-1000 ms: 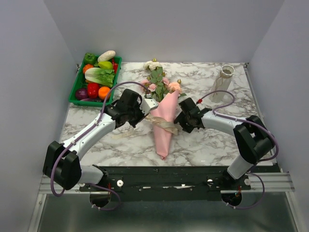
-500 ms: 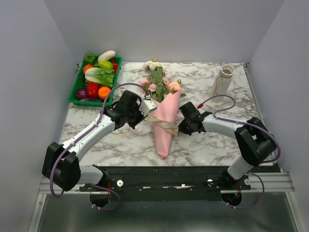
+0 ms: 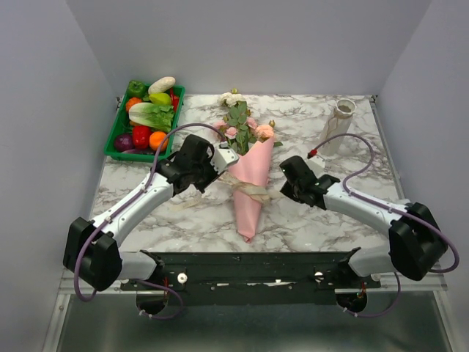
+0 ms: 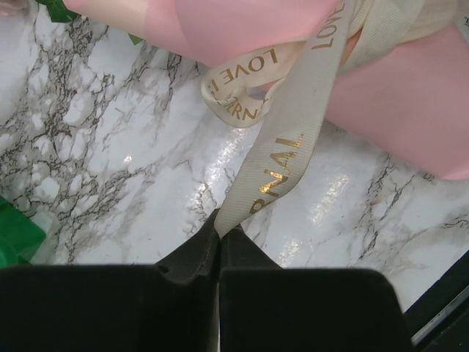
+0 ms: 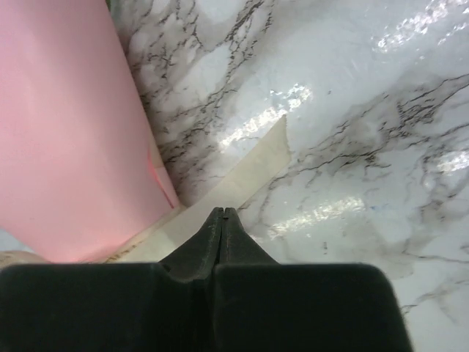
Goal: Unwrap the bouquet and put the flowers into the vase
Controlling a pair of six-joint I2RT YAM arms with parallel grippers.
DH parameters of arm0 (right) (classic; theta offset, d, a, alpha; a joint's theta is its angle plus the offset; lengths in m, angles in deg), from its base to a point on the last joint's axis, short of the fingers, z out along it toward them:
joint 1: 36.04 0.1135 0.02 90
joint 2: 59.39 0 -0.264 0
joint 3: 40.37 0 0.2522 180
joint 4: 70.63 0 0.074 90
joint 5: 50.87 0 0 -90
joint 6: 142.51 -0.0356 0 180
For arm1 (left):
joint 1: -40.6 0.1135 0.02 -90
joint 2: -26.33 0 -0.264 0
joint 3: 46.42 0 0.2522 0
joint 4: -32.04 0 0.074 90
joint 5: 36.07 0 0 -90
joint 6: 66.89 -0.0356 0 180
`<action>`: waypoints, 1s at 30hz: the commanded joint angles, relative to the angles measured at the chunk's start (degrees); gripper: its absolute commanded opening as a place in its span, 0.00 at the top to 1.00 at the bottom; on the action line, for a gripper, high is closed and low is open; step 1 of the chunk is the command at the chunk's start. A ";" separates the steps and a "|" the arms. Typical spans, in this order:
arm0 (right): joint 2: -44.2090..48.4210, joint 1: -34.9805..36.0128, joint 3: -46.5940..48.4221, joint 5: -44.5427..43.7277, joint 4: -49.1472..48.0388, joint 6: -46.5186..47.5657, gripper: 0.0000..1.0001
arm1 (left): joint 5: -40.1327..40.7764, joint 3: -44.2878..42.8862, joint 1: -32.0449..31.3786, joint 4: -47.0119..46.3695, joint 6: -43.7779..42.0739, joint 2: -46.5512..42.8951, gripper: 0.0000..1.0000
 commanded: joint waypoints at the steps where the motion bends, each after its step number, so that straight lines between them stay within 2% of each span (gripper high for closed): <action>1: -3.88 7.12 1.09 -8.40 2.73 9.04 0.57 | 0.99 -3.00 0.51 1.24 -0.37 0.21 0.93; 3: -5.46 9.60 1.27 -10.18 1.68 11.15 0.47 | 0.99 -3.17 0.68 1.33 -0.37 0.38 0.93; 9: -3.98 18.04 2.32 -19.14 -5.70 20.99 0.37 | 1.25 -3.35 0.86 1.42 -0.28 1.09 0.93; 13: -1.96 20.86 0.83 -22.14 -10.53 25.92 0.37 | 1.08 -3.61 0.86 1.24 0.25 1.44 0.93; 22: -6.70 20.86 0.92 -20.92 -15.46 32.25 0.39 | 0.90 -3.35 0.86 0.89 0.77 1.62 0.93; 30: -6.88 21.91 -0.05 -19.77 -19.15 36.38 0.39 | 0.99 -3.35 0.86 0.71 0.69 1.88 0.93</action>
